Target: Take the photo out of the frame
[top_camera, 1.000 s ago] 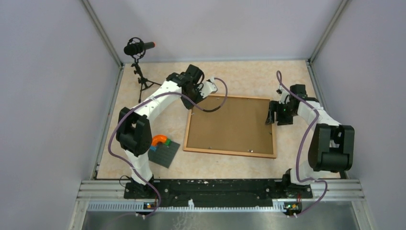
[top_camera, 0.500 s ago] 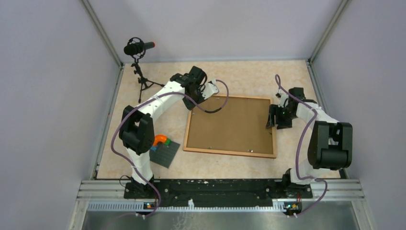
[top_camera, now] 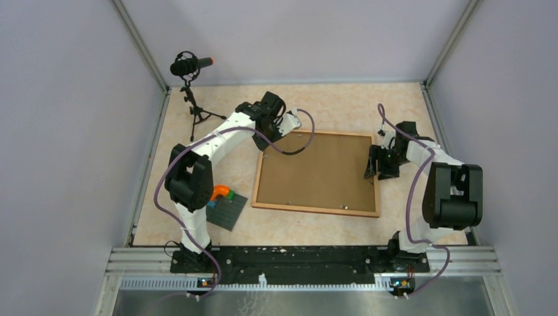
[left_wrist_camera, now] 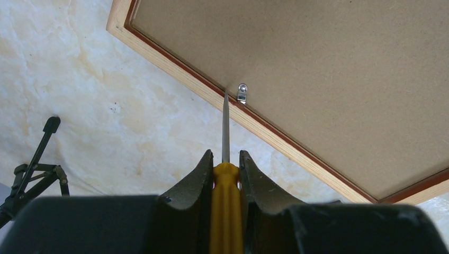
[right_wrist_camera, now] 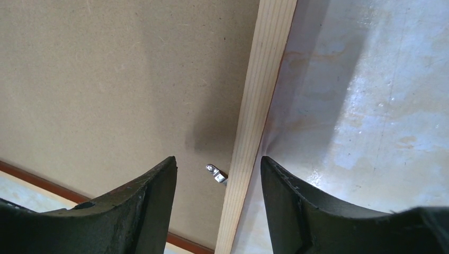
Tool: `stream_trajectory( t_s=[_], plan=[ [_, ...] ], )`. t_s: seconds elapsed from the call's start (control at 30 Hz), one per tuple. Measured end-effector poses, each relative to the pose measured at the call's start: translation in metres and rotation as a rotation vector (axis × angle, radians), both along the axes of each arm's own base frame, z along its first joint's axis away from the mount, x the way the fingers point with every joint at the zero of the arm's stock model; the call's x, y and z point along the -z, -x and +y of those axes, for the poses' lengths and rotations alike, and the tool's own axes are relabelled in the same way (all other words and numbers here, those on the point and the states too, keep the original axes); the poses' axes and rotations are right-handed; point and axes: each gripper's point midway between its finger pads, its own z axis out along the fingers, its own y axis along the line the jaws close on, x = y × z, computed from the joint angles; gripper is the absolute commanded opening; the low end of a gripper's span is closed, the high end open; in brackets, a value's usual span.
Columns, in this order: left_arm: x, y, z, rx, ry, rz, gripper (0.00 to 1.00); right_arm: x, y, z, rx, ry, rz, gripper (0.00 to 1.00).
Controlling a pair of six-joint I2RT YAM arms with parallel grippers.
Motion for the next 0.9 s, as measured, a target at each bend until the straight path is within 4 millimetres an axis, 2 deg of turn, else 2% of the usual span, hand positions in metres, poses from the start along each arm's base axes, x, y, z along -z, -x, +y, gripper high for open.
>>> stream_trajectory(
  t_s=[0.53, 0.9],
  plan=[
    [0.005, 0.008, -0.005, 0.060, -0.041, 0.003, 0.00, -0.001, 0.000, 0.004, 0.001, -0.022, 0.001, 0.58],
    [0.004, 0.027, -0.009, 0.085, -0.033, 0.076, 0.00, -0.002, 0.000, 0.005, 0.009, -0.032, 0.003, 0.58]
  ],
)
